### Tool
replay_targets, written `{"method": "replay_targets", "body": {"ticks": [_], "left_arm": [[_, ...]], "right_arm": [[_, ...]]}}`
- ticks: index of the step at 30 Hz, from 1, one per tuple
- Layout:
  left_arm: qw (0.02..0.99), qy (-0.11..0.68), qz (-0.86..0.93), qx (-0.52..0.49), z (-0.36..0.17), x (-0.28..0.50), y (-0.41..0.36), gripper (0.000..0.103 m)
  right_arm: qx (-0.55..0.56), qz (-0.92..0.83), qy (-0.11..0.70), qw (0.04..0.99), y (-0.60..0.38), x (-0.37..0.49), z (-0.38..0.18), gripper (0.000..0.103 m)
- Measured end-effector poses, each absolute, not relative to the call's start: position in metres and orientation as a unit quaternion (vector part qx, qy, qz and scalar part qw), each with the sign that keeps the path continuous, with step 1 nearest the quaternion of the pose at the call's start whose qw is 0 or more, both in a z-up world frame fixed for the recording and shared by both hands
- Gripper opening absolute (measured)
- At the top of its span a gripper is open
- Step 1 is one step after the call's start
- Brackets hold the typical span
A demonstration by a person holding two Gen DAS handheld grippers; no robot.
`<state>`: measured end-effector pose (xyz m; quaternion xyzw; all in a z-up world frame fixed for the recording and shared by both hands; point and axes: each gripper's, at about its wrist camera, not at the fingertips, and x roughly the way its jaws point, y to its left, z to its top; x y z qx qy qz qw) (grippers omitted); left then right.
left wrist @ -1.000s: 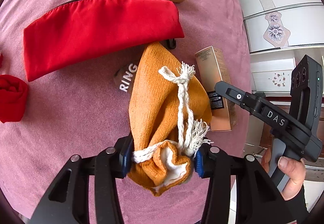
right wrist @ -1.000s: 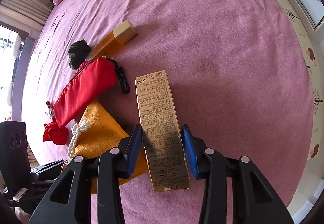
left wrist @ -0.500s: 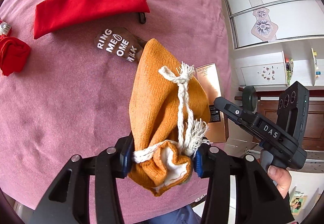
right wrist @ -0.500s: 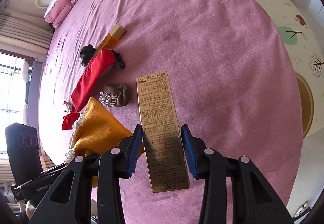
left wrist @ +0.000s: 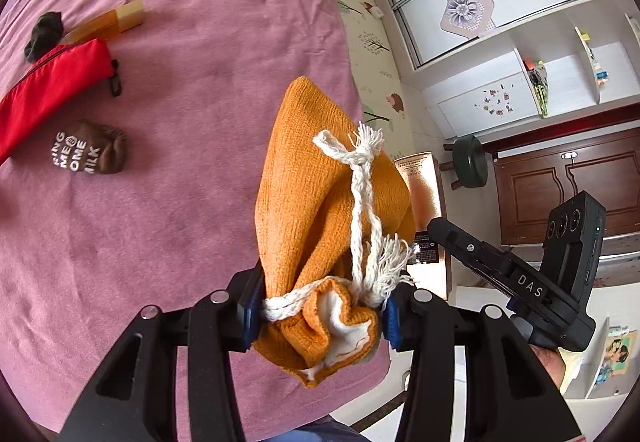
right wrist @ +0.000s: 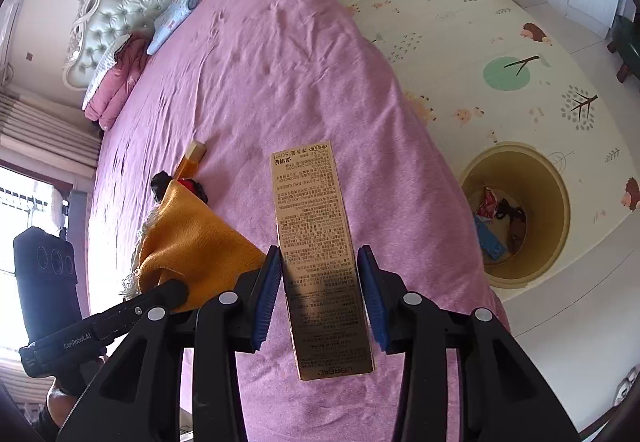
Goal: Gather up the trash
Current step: 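Lift the pouch and tan box and carry both tools toward the yellow bin, then open both tools over the yellow bin to drop the pouch and box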
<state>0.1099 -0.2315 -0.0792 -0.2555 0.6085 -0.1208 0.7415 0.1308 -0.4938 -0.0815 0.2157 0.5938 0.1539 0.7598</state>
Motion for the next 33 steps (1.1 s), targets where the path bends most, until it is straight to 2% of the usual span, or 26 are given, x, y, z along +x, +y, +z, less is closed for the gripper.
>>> {"method": "replay_targets", "body": {"ticks": [8,17,33], "left_arm": [[0.742,0.614,-0.171,-0.206,-0.07,0.141,-0.325,0.046],[0.73,0.635,-0.207,-0.149,-0.09,0.171,-0.403,0.046],[0.712,0.666,-0.214,-0.063,-0.141,0.223,-0.471,0.046]], "right_arm": [[0.253,0.092,0.567,0.778,-0.588,0.121,-0.079,0.039],[0.281,0.047,0.559,0.778,-0.645,0.115,-0.094,0.039],[0.308,0.0,0.57,0.762,-0.69,0.135,-0.132,0.038]]}}
